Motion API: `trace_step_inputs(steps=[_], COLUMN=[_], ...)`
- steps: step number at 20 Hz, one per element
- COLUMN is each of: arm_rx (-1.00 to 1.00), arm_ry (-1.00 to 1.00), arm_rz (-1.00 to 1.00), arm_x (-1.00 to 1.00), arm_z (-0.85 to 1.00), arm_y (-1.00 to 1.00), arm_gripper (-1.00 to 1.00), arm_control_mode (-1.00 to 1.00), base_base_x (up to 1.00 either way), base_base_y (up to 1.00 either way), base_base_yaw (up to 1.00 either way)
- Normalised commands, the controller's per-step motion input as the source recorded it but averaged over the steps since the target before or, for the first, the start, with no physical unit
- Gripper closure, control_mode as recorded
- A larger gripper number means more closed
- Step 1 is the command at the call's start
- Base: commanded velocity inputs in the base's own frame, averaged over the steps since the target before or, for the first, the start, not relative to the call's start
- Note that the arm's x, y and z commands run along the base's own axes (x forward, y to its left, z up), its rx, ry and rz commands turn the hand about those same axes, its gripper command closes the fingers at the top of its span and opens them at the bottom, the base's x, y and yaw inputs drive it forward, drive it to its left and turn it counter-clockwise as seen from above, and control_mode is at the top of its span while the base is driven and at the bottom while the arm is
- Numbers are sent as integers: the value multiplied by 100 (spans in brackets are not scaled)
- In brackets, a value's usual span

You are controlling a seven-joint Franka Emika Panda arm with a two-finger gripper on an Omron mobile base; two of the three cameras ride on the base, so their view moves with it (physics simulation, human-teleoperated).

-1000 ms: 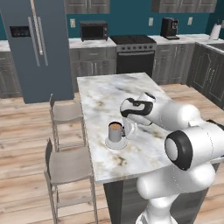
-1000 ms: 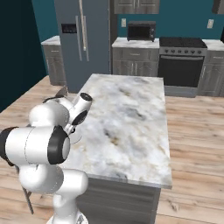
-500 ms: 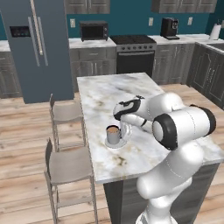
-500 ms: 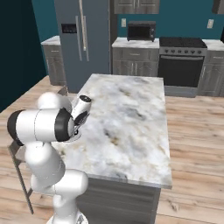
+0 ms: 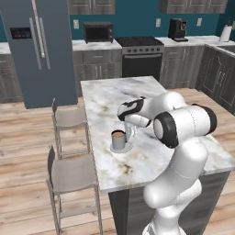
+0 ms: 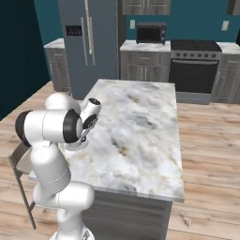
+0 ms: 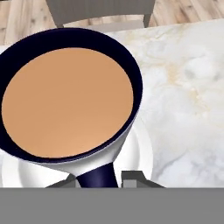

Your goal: Pick the cup of tea, navigate to the dining table, and place it on the saucer.

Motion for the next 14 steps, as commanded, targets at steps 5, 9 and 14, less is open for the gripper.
trace_step_inputs(steps=[5,9,14], arm_rx=[-1,-1,0], arm_ry=[0,0,-1], arm_rz=[0,0,0], arm_x=[-2,-2,-10], arm_z=[-15,-8,3], arm_y=[2,0,0], arm_gripper=[100,-100,-100], arm_control_mode=[-100,-100,-100], base_base_x=[0,0,0], base_base_y=[0,0,0], base_base_yaw=[0,0,0])
